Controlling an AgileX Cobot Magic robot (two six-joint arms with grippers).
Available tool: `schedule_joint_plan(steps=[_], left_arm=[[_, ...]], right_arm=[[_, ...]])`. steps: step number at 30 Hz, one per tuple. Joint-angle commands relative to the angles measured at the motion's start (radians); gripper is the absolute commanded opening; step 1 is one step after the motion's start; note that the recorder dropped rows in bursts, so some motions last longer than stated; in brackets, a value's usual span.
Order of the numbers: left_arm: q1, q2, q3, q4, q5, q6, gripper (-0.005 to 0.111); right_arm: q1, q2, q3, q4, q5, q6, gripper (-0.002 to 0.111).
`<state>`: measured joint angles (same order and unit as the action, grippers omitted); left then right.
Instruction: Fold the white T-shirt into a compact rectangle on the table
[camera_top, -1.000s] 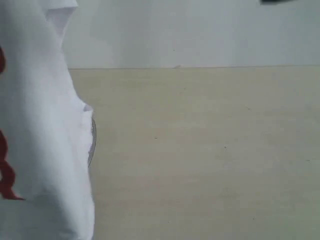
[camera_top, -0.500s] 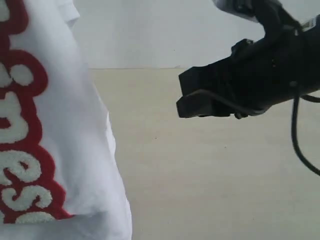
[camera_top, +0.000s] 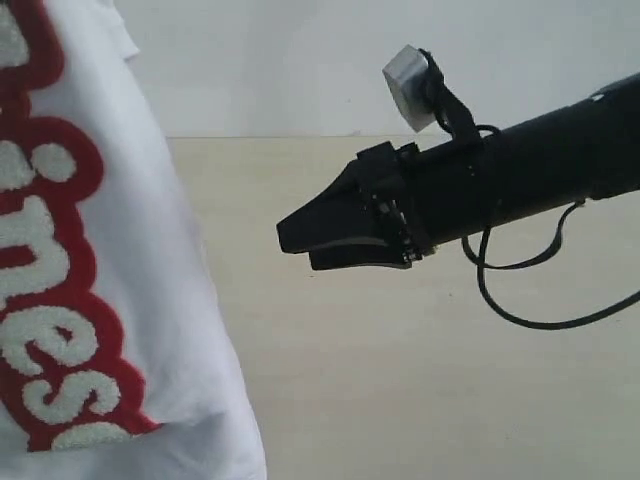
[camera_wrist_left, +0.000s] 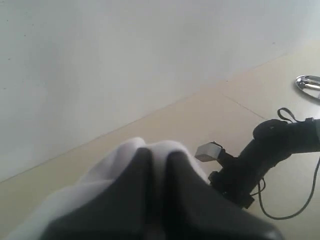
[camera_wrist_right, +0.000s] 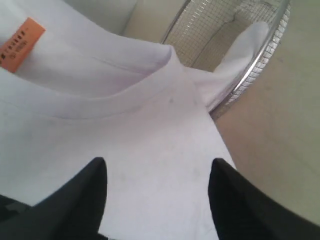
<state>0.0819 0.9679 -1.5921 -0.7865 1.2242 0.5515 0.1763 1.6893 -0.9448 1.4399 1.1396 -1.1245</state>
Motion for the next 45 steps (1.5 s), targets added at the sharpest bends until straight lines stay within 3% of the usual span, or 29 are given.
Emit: schedule_joint_plan(steps=[1,4,12,22,37,45], left_arm=[[0.002,-0.008,-0.011,0.066,-0.003,0.044,0.005],[0.0,-0.008,-0.011,0.073,-0.003,0.219,0.005],[-0.023,0.058,-0.011,0.011,-0.029,0.282,0.005],[-0.023,0.178,-0.026,-0.321,-0.015,0.369,0.005],[-0.023,0.207,-0.126,-0.242,-0.003,0.283,0.005],[-0.023,0.207,-0.126,-0.244,-0.003,0.274,0.005]], right_arm=[[-0.017,0.14,0.002,0.079,0.081,-0.207,0.054],[-0.017,0.222,0.002,0.144,0.081,-0.295,0.054],[-0.017,0.362,0.002,0.253,0.081,-0.464,0.054],[-0.017,0.436,-0.004,0.29,0.081,-0.55,0.054],[0.03,0.44,-0.007,0.305,0.081,-0.613,0.054],[0.03,0.403,-0.139,0.272,0.081,-0.605,0.054]])
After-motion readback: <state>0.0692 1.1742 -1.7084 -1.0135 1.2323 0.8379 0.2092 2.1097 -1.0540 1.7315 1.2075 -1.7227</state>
